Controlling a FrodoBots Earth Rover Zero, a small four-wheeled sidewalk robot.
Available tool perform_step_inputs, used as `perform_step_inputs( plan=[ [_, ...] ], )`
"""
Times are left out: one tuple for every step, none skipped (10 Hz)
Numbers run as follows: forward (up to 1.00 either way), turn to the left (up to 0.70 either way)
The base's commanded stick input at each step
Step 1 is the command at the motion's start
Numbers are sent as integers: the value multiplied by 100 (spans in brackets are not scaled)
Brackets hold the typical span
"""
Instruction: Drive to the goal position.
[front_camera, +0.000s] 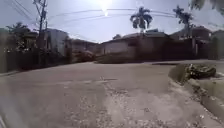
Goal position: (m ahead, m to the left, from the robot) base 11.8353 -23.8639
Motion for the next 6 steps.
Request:
perform_step_inputs(
  plan=[
    [100,-33],
    [100,-33],
    [100,7],
    [100,7],
    [100,7],
    [100,5]
  ],
)
